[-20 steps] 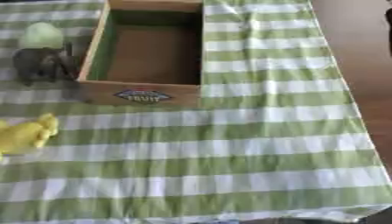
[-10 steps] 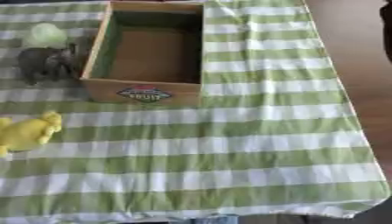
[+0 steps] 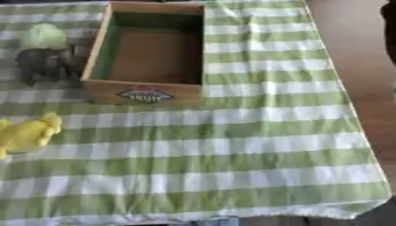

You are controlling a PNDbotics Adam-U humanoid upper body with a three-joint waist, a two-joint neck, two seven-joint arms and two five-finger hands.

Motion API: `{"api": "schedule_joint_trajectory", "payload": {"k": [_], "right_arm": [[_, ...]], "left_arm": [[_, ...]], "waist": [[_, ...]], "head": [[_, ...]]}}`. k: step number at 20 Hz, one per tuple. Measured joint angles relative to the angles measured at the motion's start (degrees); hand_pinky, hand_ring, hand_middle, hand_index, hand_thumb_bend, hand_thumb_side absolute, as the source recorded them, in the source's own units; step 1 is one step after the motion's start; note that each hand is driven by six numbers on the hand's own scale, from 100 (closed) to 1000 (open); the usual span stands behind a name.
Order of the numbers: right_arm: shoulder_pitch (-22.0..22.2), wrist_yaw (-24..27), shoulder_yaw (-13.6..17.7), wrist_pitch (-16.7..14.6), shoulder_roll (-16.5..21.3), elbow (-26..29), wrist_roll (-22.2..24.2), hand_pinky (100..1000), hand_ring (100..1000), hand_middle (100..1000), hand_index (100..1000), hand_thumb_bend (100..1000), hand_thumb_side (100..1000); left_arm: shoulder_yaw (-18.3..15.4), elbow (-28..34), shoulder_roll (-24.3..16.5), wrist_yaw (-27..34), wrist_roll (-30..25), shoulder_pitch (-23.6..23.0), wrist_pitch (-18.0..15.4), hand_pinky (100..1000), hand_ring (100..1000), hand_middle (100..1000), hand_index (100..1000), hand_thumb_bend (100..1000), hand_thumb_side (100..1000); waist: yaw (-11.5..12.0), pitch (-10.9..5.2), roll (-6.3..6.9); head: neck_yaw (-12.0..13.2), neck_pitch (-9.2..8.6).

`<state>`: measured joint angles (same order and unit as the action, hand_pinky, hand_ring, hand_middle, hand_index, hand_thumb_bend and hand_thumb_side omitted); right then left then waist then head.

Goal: Pick up objects on the table and place them in the box.

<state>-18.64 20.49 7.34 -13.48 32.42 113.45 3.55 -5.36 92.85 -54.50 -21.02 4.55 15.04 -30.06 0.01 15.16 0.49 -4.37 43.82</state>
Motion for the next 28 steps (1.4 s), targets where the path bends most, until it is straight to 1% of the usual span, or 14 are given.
{"api": "schedule_joint_trajectory", "payload": {"k": [5, 6, 7, 8, 9, 13, 16, 21, 25, 26, 28], "right_arm": [[-0.06, 0.01, -0.32, 0.2, 0.0, 0.0, 0.25, 749, 758, 727, 860, 100, 1000], [-0.08, 0.02, -0.34, 0.25, 0.0, 0.0, 0.3, 750, 758, 727, 859, 100, 1000], [-0.16, 0.03, -0.35, 0.3, 0.0, 0.0, 0.36, 750, 758, 726, 859, 100, 1000], [-0.31, 0.04, -0.37, 0.38, 0.0, 0.0, 0.45, 750, 758, 726, 859, 100, 1000], [-0.44, 0.05, -0.4, 0.43, -0.01, 0.0, 0.5, 750, 758, 726, 859, 100, 1000], [-0.53, 0.12, -0.66, 0.67, -0.17, 0.0, 0.77, 751, 758, 725, 859, 100, 1000], [-0.53, 0.17, -0.68, 0.78, -0.42, 0.0, 0.93, 751, 758, 724, 859, 100, 1000], [-0.53, 0.27, -0.7, 0.9, -0.48, 0.0, 1.24, 751, 760, 723, 859, 100, 1000], [-0.52, 0.3, -0.79, 0.96, -0.61, 0.0, 1.42, 752, 761, 723, 859, 100, 1000], [-0.52, 0.3, -0.86, 0.96, -0.68, 0.0, 1.45, 752, 761, 723, 858, 100, 1000], [-0.51, 0.3, -0.99, 0.98, -0.96, 0.0, 1.51, 752, 761, 722, 858, 100, 1000]], "left_arm": [[4.52, -0.12, -1.24, -4.82, -5.25, 2.67, 0.22, 651, 843, 816, 938, 100, 837], [5.41, -0.05, -1.43, -5.61, -6.5, 3.15, 0.37, 656, 846, 818, 940, 100, 852], [6.26, 0.03, -1.54, -6.36, -7.76, 3.56, 0.61, 669, 855, 823, 945, 100, 896], [7.07, 0.29, -1.54, -6.98, -9.03, 3.93, 0.93, 672, 857, 824, 946, 100, 906], [7.83, 0.6, -1.54, -7.53, -10.3, 4.29, 1.28, 686, 866, 831, 950, 100, 939], [10.25, 2.42, -1.54, -9.34, -14.95, 5.57, 2.88, 699, 872, 835, 956, 100, 994], [11.46, 3.67, -1.52, -9.84, -17.39, 6.29, 3.69, 701, 875, 836, 959, 147, 1000], [13.24, 4.85, -1.22, -9.71, -20.81, 7.66, 4.46, 701, 880, 838, 967, 259, 1000], [14.72, 4.9, -0.24, -8.82, -23.87, 8.81, 4.68, 704, 888, 845, 969, 252, 1000], [15.07, 4.9, 0.08, -8.57, -24.57, 9.27, 4.73, 708, 892, 851, 973, 265, 1000], [15.71, 4.87, 0.69, -8.18, -25.94, 10.06, 5.01, 725, 915, 872, 986, 328, 1000]], "waist": [[-0.34, -0.02, -0.07], [-0.38, -0.02, -0.07], [-0.38, -0.02, -0.06], [-0.4, -0.02, -0.06], [-0.42, -0.02, -0.06], [-0.59, -0.01, -0.01], [-0.63, -0.01, -0.01], [-0.63, -0.02, -0.13], [-0.66, -0.21, -0.34], [-0.66, -0.25, -0.34], [-0.66, -0.32, -0.41]], "head": [[0.18, -0.12], [0.23, -0.22], [0.26, -0.39], [0.3, -0.56], [0.39, -0.59], [0.71, -0.66], [0.8, -0.8], [1.26, -0.81], [1.48, -0.81], [1.53, -0.81], [1.62, -0.81]]}}
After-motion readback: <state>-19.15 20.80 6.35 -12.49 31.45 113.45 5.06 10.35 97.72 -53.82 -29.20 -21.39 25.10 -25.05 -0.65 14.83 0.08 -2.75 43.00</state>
